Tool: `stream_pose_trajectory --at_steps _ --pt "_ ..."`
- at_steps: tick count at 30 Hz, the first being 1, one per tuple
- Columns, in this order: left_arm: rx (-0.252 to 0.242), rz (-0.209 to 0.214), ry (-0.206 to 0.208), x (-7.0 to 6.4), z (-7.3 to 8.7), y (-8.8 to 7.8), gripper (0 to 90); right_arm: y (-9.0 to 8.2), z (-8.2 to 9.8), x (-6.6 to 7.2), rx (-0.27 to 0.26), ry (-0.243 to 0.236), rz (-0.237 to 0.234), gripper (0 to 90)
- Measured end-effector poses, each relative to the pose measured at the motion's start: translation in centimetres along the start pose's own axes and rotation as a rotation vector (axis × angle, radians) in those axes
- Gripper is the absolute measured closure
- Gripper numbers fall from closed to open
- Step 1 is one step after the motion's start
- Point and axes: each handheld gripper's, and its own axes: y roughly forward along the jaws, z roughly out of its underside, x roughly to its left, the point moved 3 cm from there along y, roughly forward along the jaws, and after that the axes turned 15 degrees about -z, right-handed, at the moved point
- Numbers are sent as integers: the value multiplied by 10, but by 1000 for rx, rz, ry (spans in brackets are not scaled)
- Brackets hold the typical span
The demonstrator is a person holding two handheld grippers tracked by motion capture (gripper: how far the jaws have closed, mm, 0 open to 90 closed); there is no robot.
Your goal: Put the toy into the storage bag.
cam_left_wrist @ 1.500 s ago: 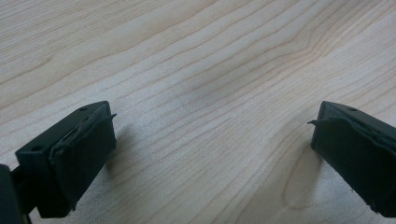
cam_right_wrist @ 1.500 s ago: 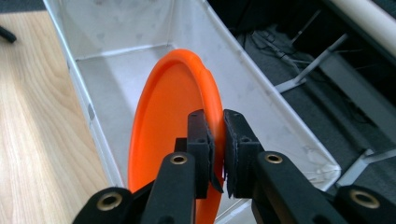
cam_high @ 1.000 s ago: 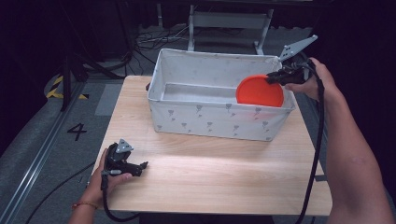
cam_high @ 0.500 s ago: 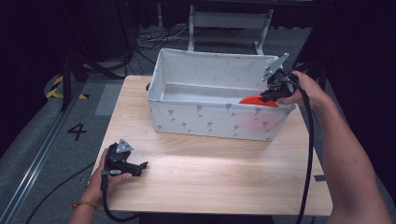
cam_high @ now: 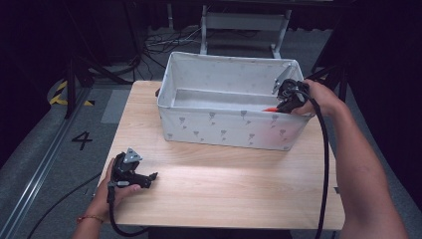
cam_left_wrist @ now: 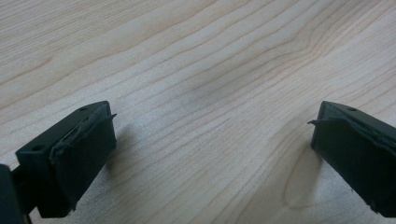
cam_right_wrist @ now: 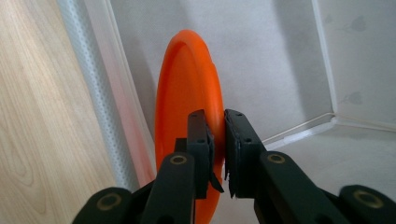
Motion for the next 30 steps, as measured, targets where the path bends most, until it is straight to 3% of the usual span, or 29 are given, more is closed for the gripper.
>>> stream_pose_trajectory --at_steps 5,11,14,17,30 --pt "-3 -5 5 1 0 0 2 5 3 0 37 7 0 807" --pt "-4 -5 5 1 0 0 2 6 5 1 34 12 -17 795" --pt "-3 -5 5 1 0 0 2 3 5 1 17 27 11 745" --pt "-3 -4 5 1 0 0 2 -1 6 3 -17 12 2 735" --pt "0 0 0 0 0 0 2 -4 9 4 -98 31 42 665"
